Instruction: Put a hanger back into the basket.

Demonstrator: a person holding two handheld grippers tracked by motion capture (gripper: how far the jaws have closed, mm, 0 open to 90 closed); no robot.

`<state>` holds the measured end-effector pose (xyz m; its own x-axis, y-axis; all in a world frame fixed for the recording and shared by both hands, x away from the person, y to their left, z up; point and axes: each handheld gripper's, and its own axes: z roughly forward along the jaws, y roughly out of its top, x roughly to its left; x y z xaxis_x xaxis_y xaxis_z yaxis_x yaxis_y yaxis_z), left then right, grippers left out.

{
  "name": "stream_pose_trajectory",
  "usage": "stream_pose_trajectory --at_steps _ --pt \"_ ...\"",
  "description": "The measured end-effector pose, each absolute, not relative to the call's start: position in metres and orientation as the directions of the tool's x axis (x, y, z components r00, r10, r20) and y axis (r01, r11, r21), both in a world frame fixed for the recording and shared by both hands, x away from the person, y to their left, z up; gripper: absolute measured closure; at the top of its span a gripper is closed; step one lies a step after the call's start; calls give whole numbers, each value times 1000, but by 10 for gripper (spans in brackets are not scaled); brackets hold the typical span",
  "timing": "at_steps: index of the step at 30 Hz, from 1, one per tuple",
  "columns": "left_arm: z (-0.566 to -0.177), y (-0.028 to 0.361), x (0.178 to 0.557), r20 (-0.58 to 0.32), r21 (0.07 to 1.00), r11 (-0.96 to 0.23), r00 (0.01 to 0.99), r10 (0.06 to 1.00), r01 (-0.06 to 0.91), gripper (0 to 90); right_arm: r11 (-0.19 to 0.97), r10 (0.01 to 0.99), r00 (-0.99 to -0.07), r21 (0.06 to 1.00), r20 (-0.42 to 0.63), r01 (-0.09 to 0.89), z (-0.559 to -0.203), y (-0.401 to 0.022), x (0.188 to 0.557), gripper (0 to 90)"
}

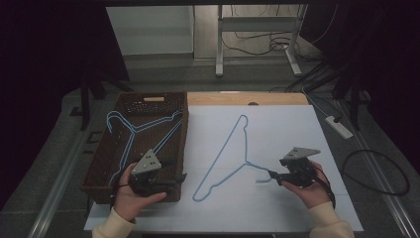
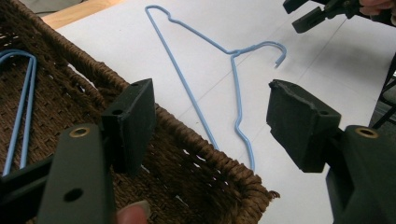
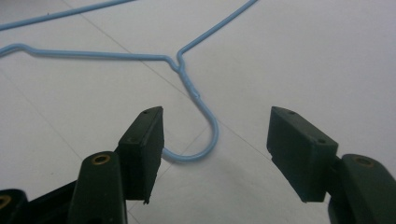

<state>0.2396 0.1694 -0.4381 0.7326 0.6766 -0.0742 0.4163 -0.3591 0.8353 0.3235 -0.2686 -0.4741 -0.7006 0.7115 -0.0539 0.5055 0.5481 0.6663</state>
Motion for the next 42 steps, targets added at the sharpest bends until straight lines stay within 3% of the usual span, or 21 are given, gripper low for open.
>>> stream_pose_trajectory --at_steps 10,21,23,32,34,42 --pt "-440 167 241 -74 833 -364 736 672 417 328 711 614 -786 477 -66 516 -479 -243 360 416" --pt "-440 165 242 -71 831 -371 742 666 413 328 806 543 -836 331 -84 490 -489 -224 387 481" --pt "-440 164 242 -67 833 -372 743 666 409 328 836 512 -854 281 -93 471 -494 -220 390 528" --pt "-441 162 242 -64 833 -377 746 663 406 328 869 457 -889 226 -23 441 -492 -214 397 742" --pt "-442 161 242 -63 831 -380 747 662 406 328 878 440 -898 219 -23 425 -492 -212 396 833" --pt "-442 156 240 -57 829 -391 756 652 400 329 912 383 -920 188 -79 364 -490 -206 383 878"
